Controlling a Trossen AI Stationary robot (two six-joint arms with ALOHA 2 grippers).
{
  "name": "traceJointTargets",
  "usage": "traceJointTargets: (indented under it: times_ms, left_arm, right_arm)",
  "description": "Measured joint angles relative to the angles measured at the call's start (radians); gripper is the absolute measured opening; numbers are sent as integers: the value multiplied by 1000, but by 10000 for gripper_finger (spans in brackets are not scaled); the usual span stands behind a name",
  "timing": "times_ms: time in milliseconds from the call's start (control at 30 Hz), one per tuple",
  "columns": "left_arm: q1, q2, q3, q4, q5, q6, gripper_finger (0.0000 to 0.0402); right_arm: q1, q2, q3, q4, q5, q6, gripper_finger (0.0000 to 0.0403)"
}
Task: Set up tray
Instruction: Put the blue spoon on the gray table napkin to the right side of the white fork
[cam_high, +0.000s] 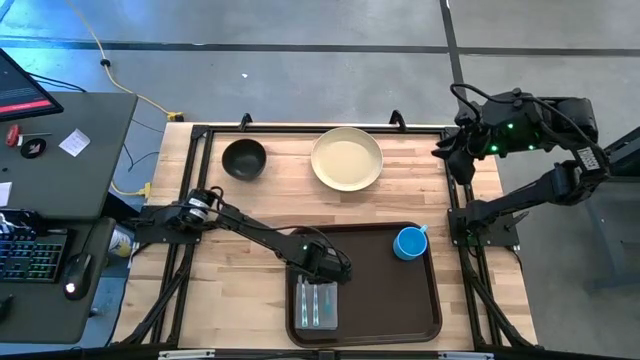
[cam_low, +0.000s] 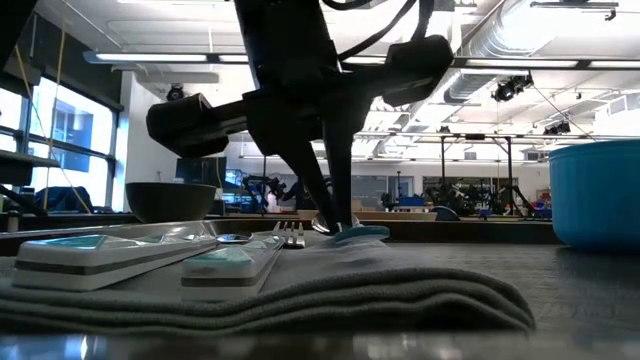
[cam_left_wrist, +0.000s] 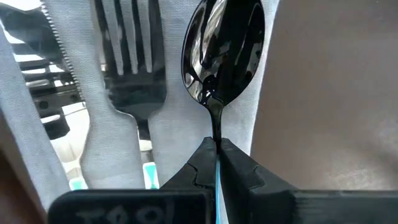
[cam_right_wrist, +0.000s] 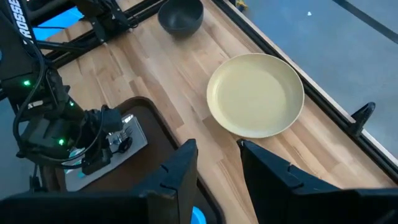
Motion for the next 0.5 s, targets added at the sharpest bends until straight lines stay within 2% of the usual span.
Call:
traceJointTargets:
  times_ms: [500]
  left_arm:
    - [-6,14,0,21,33,-1,44]
  right_arm:
    - [0,0,0,0,5,-33,117]
